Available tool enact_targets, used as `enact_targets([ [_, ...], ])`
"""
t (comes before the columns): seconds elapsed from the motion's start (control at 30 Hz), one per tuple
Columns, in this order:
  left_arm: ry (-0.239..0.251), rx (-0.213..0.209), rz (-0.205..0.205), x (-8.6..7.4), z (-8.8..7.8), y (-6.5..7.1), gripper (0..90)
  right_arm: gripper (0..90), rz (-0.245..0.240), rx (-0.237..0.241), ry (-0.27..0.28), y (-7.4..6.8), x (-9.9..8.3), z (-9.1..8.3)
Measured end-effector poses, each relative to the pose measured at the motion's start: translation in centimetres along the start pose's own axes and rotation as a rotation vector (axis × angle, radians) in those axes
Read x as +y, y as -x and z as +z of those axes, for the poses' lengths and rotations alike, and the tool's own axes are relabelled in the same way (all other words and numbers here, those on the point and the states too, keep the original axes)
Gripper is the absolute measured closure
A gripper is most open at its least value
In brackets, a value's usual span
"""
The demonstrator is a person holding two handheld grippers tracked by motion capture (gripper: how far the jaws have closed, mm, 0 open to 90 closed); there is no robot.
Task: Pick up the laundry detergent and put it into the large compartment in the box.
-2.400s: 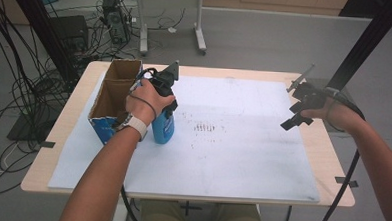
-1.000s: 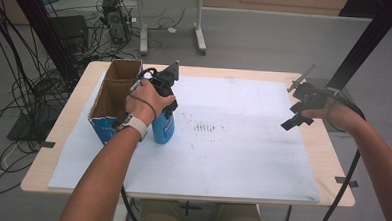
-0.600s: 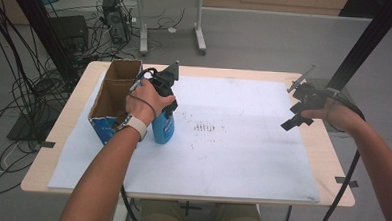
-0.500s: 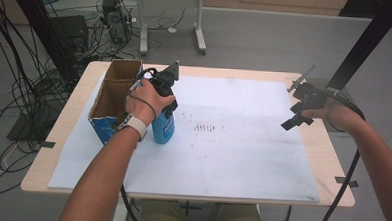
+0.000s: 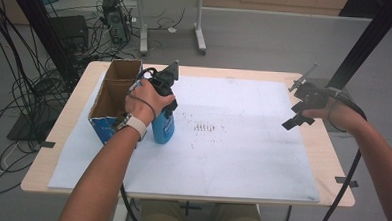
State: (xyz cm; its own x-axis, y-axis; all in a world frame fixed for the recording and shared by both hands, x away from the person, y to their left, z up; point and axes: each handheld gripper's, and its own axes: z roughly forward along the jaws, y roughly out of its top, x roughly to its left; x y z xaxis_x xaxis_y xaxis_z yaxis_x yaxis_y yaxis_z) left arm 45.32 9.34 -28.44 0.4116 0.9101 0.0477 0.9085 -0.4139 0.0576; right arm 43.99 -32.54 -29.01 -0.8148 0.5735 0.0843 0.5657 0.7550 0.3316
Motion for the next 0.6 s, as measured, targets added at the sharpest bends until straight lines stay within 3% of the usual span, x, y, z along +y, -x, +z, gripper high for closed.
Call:
enact_targets([
  [0.6, -0.004, -0.005, -0.005, 0.20, -0.82, 0.42, 38.0, 9.1, 0.004, -0.003, 0.011, -0.05, -0.31, -0.24],
])
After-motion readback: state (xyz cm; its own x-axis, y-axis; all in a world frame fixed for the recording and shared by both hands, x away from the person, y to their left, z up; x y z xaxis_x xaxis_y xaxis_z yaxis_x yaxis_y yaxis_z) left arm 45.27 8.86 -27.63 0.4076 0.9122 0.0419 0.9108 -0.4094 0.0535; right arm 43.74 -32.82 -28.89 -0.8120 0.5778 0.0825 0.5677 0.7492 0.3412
